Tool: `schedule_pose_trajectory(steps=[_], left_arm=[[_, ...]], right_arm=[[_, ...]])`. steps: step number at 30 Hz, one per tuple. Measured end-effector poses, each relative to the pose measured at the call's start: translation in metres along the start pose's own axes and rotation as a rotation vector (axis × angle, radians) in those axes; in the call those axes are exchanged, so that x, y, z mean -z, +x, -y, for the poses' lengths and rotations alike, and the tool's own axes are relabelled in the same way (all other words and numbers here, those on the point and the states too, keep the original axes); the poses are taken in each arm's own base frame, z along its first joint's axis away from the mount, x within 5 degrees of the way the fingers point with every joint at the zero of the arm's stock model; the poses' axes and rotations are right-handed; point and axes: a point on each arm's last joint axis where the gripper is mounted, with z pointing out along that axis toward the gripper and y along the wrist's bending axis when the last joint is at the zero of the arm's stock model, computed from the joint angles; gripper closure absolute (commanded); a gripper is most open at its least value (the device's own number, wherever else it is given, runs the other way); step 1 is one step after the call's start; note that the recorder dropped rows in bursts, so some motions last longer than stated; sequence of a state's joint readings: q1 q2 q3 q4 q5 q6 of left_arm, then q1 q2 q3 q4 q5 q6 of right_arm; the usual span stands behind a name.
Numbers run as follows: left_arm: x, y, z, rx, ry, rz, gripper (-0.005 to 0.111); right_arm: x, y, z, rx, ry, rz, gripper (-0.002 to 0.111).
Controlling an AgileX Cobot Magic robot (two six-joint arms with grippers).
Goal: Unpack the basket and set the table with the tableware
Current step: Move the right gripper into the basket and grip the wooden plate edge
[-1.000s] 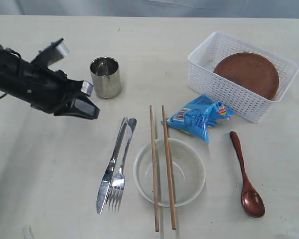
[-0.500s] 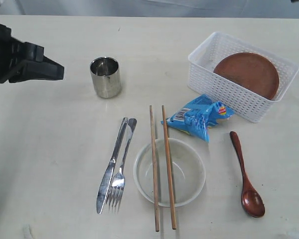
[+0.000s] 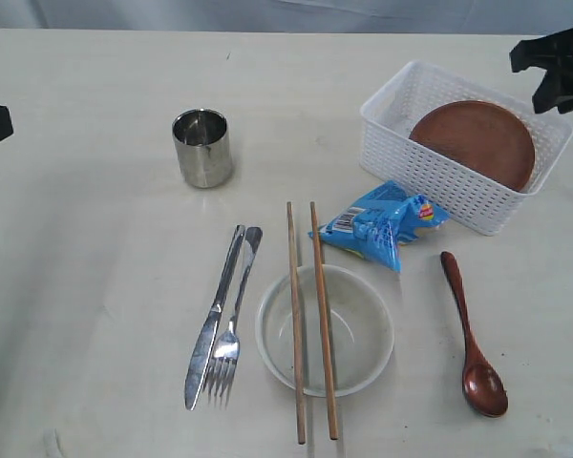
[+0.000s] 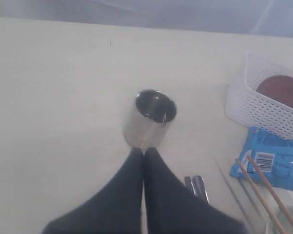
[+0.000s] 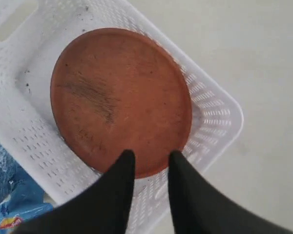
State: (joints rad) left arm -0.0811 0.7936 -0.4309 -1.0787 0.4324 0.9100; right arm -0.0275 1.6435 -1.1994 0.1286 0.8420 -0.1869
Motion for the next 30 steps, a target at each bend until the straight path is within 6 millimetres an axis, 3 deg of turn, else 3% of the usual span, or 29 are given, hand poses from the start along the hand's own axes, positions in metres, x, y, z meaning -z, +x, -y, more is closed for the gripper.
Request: schedule_pose_trajectory(steps=[5, 11, 20, 30], left_arm=[[0.000, 0.000, 0.000, 0.000, -0.005, 0.004, 0.107], [-0.001, 0.003, -0.002, 0.002, -0.012, -0.002, 0.107], [-0.001, 0.002, -0.002, 0.000, -0.020, 0.003, 0.107], [-0.001, 0.002, -0.003, 0.000, -0.024, 0.005, 0.107]], right_arm=[[-0.038, -0.004, 0.006, 0.010, 0.018, -0.032, 0.063], [-0.064, -0.005, 0.011, 0.027, 0.036, -0.039, 0.063], [-0.081, -0.003, 0.012, 0.026, 0.036, -0.066, 0.063], [-0.082, -0.005, 0.013, 0.026, 0.040, -0.045, 0.063]])
